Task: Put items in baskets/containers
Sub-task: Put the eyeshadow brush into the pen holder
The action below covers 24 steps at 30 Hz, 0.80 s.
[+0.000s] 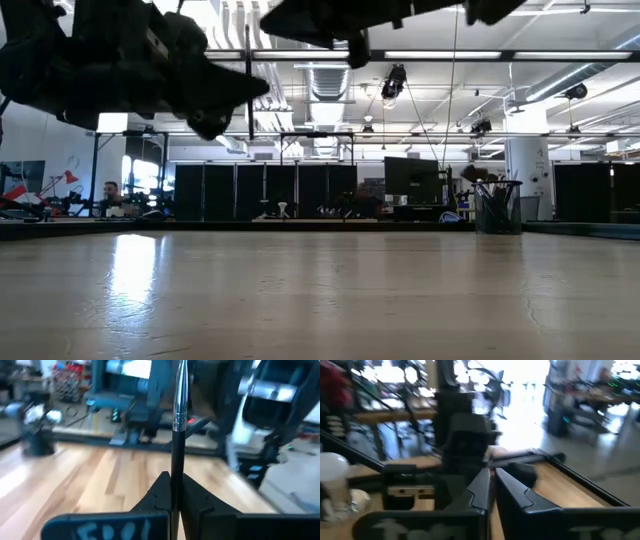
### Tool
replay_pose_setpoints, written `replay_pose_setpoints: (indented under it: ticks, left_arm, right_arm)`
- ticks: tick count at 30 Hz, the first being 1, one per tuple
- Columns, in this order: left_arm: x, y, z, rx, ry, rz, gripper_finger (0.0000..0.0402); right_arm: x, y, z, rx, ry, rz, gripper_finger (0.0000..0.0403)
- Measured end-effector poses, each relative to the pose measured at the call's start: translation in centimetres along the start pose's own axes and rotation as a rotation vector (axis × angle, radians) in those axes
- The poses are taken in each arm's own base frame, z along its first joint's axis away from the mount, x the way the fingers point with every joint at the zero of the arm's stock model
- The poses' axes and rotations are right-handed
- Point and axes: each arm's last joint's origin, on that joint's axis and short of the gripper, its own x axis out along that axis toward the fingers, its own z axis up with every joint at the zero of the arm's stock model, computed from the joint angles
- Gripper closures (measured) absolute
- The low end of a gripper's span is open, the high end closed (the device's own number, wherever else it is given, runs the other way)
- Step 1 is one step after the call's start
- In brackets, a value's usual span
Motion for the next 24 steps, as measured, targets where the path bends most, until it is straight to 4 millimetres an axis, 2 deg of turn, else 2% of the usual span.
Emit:
replay_pose_setpoints:
  ticks: [3, 6, 10, 16, 20, 24]
  left_arm:
    - [-0.2, 0.3, -0.7, -0.016, 0.059, 0.056, 0.039]
    - [-0.1, 0.3, -1.0, -0.016, 0.098, 0.073, 0.039]
    - [0.2, 0.3, -0.8, 0.0, 0.097, 0.07, 0.039]
    - [0.3, 0.3, -0.8, 0.004, 0.106, 0.07, 0.039]
    - [0.3, 0.3, -0.8, 0.011, 0.107, 0.069, 0.039]
    - [0.3, 0.3, -0.8, 0.012, 0.107, 0.069, 0.039]
  right_arm:
    - [-0.8, -0.5, 0.6, -0.015, 0.091, -0.072, 0.0364]
    - [-1.1, -0.7, 0.3, 0.003, 0.16, -0.076, 0.0333]
    - [-0.6, -0.8, -1.0, 0.045, 0.214, -0.021, 0.0284]
    - [0.5, -1.6, -1.8, 0.117, 0.194, -0.065, 0.0225]
    - [1.0, -1.6, -1.7, 0.137, 0.142, -0.015, 0.0224]
    - [1.6, -1.8, -2.0, 0.147, 0.136, 0.016, 0.025]
